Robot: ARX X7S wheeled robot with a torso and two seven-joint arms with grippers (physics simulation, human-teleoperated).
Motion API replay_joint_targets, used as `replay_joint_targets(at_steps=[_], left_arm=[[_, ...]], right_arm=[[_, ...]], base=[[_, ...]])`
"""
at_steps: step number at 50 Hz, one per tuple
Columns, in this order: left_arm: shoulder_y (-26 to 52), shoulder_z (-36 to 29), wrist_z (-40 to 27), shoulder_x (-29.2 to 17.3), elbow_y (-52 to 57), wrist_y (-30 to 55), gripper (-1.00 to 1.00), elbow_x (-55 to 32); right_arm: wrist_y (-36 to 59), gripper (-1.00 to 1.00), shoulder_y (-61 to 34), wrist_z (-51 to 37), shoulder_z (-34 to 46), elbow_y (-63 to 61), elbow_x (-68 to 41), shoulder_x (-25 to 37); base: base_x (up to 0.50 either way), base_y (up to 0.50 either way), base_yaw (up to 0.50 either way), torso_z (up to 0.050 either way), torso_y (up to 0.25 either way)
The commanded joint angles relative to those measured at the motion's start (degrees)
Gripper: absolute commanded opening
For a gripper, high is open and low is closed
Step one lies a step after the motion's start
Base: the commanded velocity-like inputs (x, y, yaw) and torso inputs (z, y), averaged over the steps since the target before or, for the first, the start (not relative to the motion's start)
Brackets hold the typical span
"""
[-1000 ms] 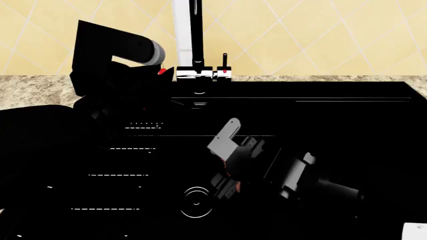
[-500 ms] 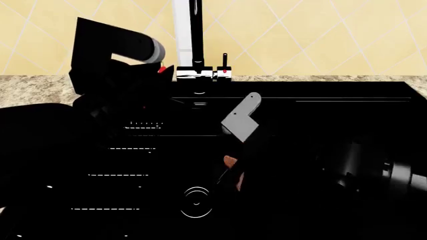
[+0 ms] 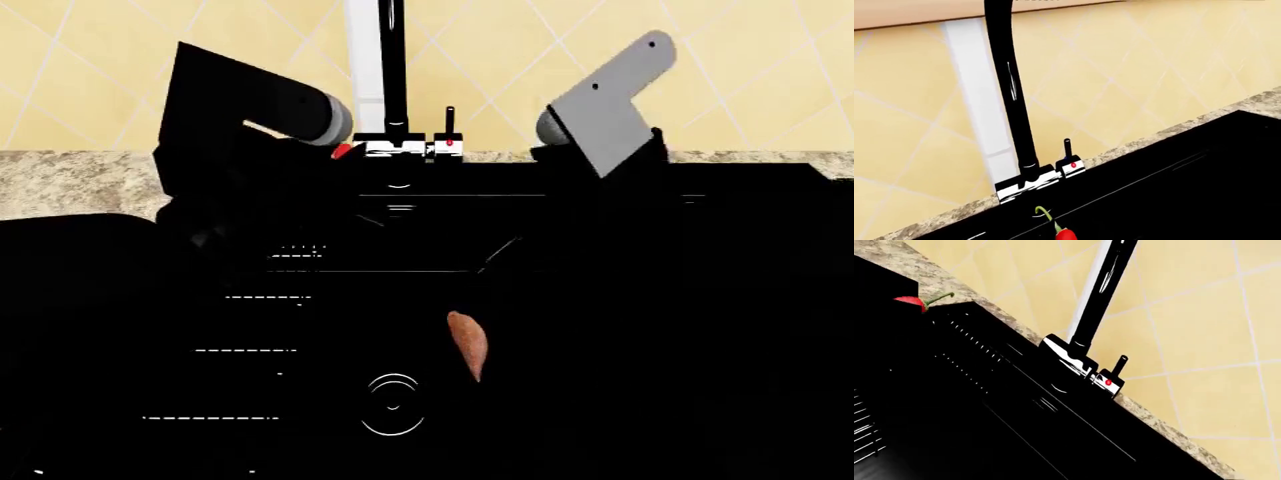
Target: Pick up the fruits and vegetables and place them in the sink. Turn on the sink faucet to wash them. Then turn the sink off and put them in the tray.
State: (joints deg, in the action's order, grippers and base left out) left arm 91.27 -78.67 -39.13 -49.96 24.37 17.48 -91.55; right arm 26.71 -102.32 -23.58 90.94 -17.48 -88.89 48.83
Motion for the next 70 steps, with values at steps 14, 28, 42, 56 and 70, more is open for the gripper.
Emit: replay_joint_targets(at_steps=[14,28,42,56,70], left_arm=[[4.22,-4.22,10.29,9.45,-4.85,10.39,-1.0,-4.08],[2.3,-12.1,20.18,17.06,-12.66,19.88,-1.0,-3.94],[-2.06,-16.99,21.55,21.02,-15.28,22.35,-1.0,-0.89],[-7.38,-20.74,23.88,25.4,-20.97,22.61,-1.0,2.25],[-11.36,-22.81,25.63,29.37,-26.84,22.21,-1.0,4.36]], right_arm=[[1.14,1.0,-10.51,2.39,-7.62,2.27,-4.87,9.89],[1.34,1.0,-11.19,8.62,-7.72,9.76,-2.45,2.88],[0.53,1.0,-9.51,9.9,-7.51,10.56,-1.34,2.57],[-0.97,1.0,-7.37,11.32,-7.35,11.2,-0.11,1.71],[-1.94,1.0,-5.91,12.13,-7.5,11.12,0.28,1.81]], base=[[0.0,0.0,0.0,0.0,0.0],[0.0,0.0,0.0,0.0,0.0],[0.0,0.0,0.0,0.0,0.0],[0.0,0.0,0.0,0.0,0.0],[0.0,0.0,0.0,0.0,0.0]])
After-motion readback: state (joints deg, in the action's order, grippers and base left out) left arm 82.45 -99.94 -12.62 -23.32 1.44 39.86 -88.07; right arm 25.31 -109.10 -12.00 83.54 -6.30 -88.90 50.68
